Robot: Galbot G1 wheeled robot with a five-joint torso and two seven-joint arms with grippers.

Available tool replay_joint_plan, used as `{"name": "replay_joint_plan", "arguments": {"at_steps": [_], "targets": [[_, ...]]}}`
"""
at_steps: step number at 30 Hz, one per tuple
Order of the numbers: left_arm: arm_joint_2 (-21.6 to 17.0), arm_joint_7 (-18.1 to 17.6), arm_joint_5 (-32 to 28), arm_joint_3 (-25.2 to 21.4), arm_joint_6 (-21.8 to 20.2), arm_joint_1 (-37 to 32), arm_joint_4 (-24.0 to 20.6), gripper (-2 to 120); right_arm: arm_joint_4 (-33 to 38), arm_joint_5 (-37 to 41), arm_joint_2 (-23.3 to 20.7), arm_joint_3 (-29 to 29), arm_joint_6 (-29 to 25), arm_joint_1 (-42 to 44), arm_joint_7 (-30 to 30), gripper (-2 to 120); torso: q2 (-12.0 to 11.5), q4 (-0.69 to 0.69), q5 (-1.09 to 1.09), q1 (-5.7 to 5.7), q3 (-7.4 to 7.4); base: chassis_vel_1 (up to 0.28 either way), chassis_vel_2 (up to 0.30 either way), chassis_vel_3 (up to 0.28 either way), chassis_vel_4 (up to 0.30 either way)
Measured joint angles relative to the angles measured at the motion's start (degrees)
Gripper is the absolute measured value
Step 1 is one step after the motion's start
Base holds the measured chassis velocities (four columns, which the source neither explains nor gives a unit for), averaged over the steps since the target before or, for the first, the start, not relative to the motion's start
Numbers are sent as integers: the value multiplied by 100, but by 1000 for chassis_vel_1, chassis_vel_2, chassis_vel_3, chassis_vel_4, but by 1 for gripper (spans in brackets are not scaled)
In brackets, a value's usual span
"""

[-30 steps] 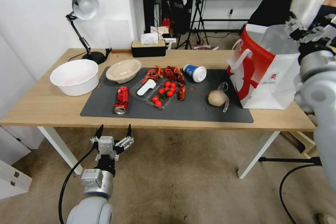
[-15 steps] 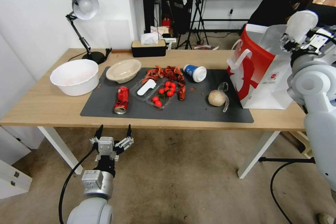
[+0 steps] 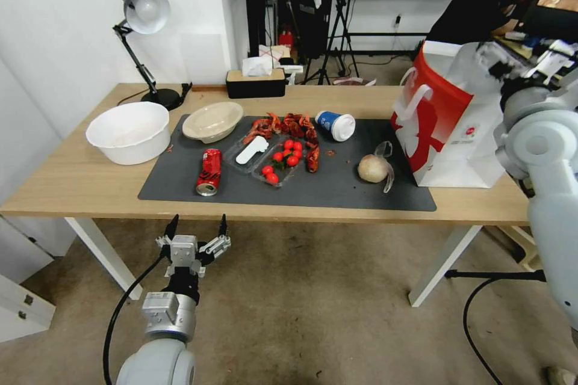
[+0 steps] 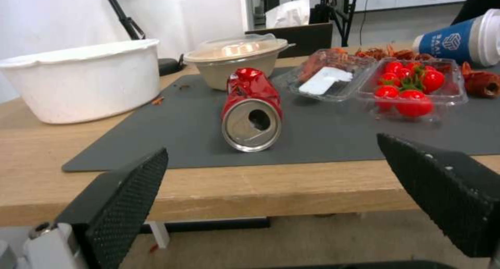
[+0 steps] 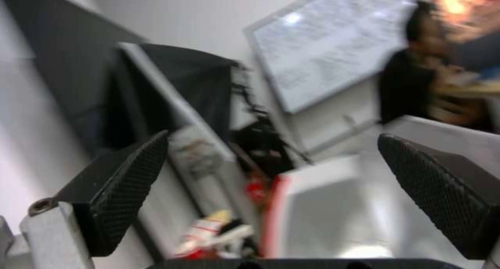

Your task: Pick up the trash from the table and place it into the takeout bag.

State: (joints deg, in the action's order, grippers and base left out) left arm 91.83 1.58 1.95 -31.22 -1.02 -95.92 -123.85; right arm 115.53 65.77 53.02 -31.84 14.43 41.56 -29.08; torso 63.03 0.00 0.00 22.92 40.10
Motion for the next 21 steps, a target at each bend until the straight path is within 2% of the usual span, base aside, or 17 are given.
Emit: {"name": "replay_joint_plan", "arguments": {"at_steps": [1,4,5,7,8,10,12,15,16,17,20,21], "targets": [[0,0,0,0,0,0,0,100,0,0,0,0,0,0,0,100,0,0,0,0,0,0,0,0,0],[-18,-2,-18,-6,11,20,22,100,640,-234,-115,-2,-312,710,765,100,0,-1,-1,-1,0,0,0,0,0],[-18,-2,-18,-6,11,20,22,100,640,-234,-115,-2,-312,710,765,100,0,-1,-1,-1,0,0,0,0,0],[-32,-4,-27,-9,21,33,34,100,992,-781,-100,52,-589,1403,1368,100,0,-1,-1,-1,0,0,0,0,0],[-32,-4,-27,-9,21,33,34,100,992,-781,-100,52,-589,1403,1368,100,0,-1,-1,-1,0,0,0,0,0],[-52,-4,-37,-9,26,36,43,100,1210,-1322,17,122,-836,2040,1791,100,0,-1,1,-1,0,0,0,0,0],[-56,-4,-40,-9,28,38,45,100,1281,-1499,78,155,-891,2253,1879,100,0,-2,1,-1,0,0,0,0,0],[-85,-5,-53,-10,29,43,49,100,1435,-2208,294,317,-1107,2910,2053,100,0,0,-1,-1,-1,0,0,0,0],[-100,-6,-64,-12,29,44,50,100,1428,-2746,437,378,-1309,3235,2180,100,0,0,0,-1,0,0,0,0,0],[-100,-6,-64,-12,29,44,50,100,1428,-2746,437,378,-1309,3235,2180,100,0,0,0,-1,0,0,0,0,0],[-141,-8,-140,-20,30,43,53,100,1390,-3691,697,532,-1684,3886,2229,100,0,0,0,-1,0,0,0,0,0],[-141,-8,-140,-20,30,43,53,100,1390,-3691,697,532,-1684,3886,2229,100,0,0,0,-1,0,0,0,0,0]]}}
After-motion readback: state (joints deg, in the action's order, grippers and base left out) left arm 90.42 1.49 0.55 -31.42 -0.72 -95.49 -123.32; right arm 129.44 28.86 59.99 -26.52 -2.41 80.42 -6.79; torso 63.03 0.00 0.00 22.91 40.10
